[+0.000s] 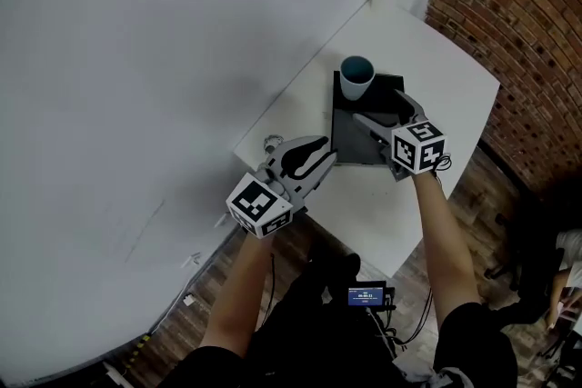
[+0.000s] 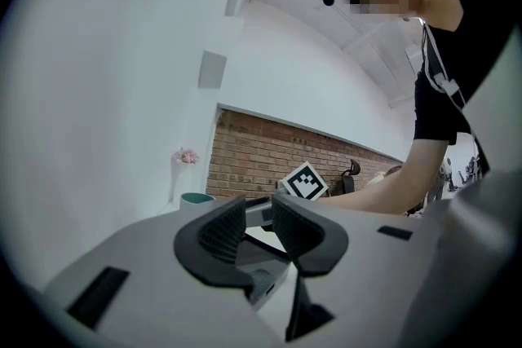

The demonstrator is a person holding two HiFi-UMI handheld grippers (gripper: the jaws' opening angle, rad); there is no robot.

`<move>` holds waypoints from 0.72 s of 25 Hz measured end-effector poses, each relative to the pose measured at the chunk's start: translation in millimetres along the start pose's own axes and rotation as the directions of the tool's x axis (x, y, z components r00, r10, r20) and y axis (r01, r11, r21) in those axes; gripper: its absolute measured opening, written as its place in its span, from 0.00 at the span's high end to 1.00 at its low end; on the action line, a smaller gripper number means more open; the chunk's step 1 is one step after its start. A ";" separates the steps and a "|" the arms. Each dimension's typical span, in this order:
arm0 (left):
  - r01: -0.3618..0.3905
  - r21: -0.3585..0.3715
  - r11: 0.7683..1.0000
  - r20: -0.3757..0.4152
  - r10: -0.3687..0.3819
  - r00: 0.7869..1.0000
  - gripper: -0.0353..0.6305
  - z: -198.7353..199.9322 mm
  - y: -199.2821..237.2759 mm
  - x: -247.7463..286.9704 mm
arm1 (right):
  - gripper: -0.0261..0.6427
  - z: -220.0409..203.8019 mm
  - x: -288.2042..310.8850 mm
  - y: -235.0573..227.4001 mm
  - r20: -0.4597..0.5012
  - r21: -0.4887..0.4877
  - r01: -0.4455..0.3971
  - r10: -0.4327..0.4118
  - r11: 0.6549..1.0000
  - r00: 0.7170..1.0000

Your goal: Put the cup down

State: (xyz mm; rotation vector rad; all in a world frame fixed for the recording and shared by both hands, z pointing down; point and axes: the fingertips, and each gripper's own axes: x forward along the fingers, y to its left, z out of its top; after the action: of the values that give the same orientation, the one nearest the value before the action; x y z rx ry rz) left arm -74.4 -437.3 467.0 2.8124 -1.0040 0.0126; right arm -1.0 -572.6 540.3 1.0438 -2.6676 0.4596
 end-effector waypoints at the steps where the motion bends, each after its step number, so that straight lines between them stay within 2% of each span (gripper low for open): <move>1: 0.001 0.001 1.000 0.000 -0.001 1.000 0.81 0.2 -2.9 -1.8 | 0.22 0.7 -7.5 6.6 0.003 -0.001 -0.014 0.014 1.000 1.000; 11: 0.033 -0.009 0.999 -0.012 -0.033 0.999 0.81 1.4 -46.2 -9.7 | 0.24 -6.8 -88.0 75.6 0.013 0.036 -0.159 0.159 0.987 0.987; 18: 0.075 -0.004 0.997 -0.029 -0.075 0.997 0.81 -1.1 -78.9 -7.2 | 0.38 -24.8 -146.0 98.1 0.016 0.029 -0.138 0.138 0.990 0.990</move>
State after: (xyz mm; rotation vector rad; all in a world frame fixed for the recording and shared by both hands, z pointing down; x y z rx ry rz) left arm -30.3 -372.4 456.3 2.8371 -0.8908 0.0428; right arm 38.6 -405.4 495.0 0.8763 -2.7649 0.5231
